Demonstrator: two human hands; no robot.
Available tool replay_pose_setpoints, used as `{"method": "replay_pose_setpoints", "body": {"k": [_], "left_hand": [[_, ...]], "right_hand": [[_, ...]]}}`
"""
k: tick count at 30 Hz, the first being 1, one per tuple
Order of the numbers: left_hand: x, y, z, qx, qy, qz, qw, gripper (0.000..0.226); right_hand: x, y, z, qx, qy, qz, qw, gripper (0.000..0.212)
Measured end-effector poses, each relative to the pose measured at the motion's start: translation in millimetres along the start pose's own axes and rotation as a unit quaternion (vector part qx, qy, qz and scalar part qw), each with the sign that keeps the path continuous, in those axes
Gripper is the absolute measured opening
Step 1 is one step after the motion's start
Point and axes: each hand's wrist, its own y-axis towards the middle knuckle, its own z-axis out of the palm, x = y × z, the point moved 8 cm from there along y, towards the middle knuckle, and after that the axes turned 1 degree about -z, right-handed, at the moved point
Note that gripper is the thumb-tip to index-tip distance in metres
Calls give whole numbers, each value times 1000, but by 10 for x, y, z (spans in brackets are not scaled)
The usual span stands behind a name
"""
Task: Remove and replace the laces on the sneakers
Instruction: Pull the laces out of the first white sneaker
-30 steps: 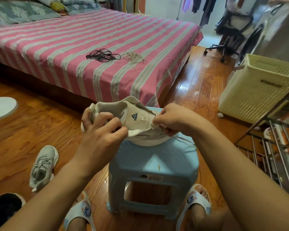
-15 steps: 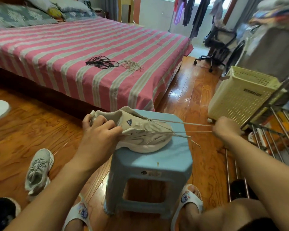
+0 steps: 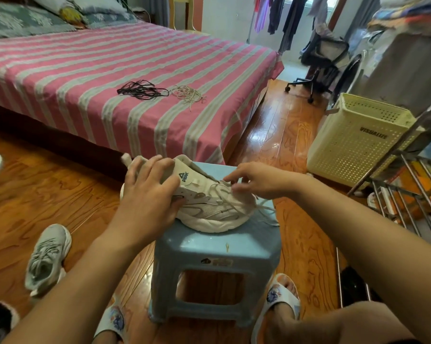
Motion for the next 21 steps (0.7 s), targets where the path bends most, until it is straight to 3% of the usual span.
{"method": "replay_pose_setpoints", "body": {"k": [2, 6, 12, 15, 18, 21], "left_hand": [[5, 8, 36, 8, -29, -8, 1000, 32], [4, -11, 35, 1, -43, -35, 998, 30], [-26, -10, 11, -27, -26, -26, 999, 34], [-49, -23, -1, -30, -24, -31, 999, 32], [-45, -21, 11, -31, -24, -30, 999, 32], [-11, -29, 38, -27, -31, -36, 999, 32]], "right_hand": [[-138, -38, -18, -7, 39, 19, 999, 38], [-91, -147, 69, -12, 13, -4, 1000, 38], [-16, -309, 204, -83, -21, -17, 996, 74], [86, -284, 248, -118, -38, -10, 992, 69], [154, -245, 269, -128, -65, 11, 989, 52], [164, -270, 234, -114, -2, 19, 993, 41]]}}
